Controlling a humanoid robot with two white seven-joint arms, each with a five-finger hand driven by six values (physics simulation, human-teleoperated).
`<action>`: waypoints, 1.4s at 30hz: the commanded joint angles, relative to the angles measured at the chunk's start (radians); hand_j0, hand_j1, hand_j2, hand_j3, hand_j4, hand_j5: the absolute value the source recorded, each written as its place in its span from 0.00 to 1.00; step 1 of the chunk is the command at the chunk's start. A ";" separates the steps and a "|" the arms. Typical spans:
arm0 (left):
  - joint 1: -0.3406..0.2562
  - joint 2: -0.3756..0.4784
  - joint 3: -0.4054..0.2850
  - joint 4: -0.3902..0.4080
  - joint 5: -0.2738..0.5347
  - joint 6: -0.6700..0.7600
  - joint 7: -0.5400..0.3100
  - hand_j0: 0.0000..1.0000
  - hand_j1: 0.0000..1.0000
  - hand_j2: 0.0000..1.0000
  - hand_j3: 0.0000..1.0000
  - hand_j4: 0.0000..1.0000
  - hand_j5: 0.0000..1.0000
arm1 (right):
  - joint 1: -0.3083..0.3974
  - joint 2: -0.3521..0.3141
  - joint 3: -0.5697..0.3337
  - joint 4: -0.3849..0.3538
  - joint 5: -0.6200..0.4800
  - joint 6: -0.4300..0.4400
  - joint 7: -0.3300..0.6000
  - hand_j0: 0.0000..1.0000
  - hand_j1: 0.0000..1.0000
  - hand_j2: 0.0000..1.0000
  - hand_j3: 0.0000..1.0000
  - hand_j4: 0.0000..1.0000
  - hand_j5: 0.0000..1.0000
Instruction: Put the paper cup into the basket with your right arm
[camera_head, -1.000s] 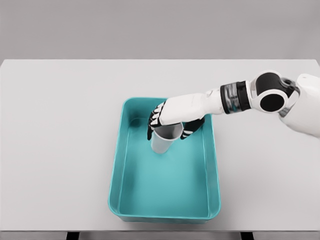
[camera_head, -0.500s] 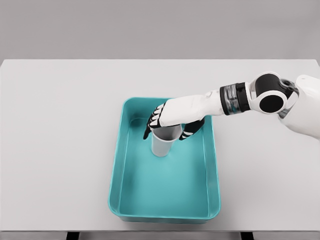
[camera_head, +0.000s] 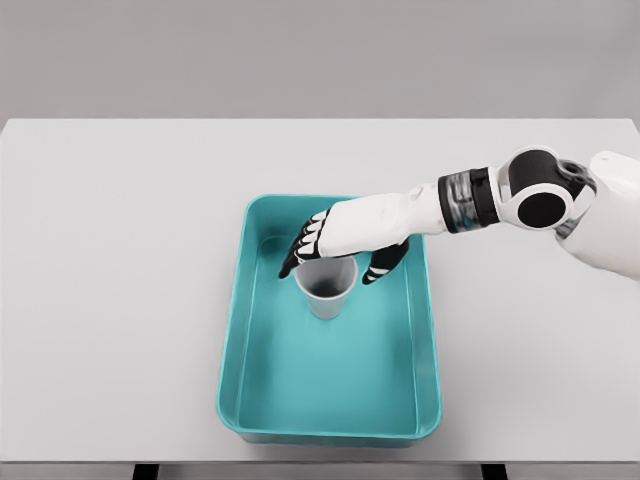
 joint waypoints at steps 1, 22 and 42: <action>0.000 0.000 0.000 0.000 0.000 0.000 0.000 1.00 1.00 1.00 1.00 1.00 1.00 | -0.002 -0.002 -0.002 -0.003 -0.005 0.002 0.000 0.98 0.98 0.98 0.98 0.98 0.98; 0.000 0.000 0.000 0.000 0.000 0.000 0.000 1.00 1.00 1.00 1.00 1.00 1.00 | 0.373 -0.208 -0.669 -0.147 -0.109 -0.049 0.000 1.00 1.00 1.00 1.00 1.00 1.00; 0.000 0.000 0.000 0.002 -0.003 0.000 0.000 1.00 1.00 1.00 1.00 1.00 1.00 | 0.627 -0.203 -0.867 -0.147 -0.232 -0.121 0.000 1.00 1.00 1.00 1.00 1.00 1.00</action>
